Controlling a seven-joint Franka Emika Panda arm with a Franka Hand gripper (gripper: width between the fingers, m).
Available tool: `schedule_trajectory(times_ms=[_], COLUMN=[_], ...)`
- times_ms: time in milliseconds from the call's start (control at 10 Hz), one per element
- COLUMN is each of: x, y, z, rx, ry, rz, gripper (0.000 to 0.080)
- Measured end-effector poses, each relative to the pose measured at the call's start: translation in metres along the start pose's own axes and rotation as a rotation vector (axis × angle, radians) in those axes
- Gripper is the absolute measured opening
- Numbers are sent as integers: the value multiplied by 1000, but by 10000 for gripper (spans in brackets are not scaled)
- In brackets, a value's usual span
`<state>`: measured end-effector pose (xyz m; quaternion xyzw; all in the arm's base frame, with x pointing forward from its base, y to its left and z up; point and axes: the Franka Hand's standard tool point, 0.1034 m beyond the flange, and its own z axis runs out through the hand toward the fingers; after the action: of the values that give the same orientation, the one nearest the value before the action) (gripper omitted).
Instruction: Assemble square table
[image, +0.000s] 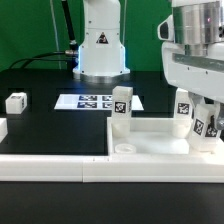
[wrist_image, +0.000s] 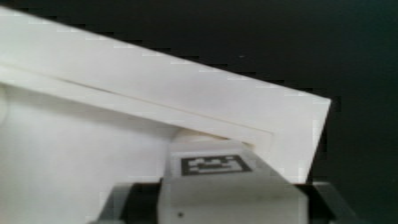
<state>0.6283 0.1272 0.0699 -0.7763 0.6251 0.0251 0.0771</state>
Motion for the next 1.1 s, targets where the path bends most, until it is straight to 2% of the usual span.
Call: schedule_trajectory(times_ms=[200, 300, 400, 500, 600, 700, 800, 1000, 1100], x=[0, 0, 0, 4, 8, 9, 7, 8, 10], y=[0, 0, 0, 2, 2, 2, 3, 3, 3], z=[0, 0, 0, 1, 0, 1, 2, 1, 1], rx=[1, 1, 0, -2, -1, -8, -18, -18, -30], ry=[-4, -4, -3, -2, 3, 2, -4, -3, 7], rz=[87, 58, -4, -97, -300, -465, -558, -672, -805], gripper=[294, 367, 367, 548, 548, 628, 643, 648, 649])
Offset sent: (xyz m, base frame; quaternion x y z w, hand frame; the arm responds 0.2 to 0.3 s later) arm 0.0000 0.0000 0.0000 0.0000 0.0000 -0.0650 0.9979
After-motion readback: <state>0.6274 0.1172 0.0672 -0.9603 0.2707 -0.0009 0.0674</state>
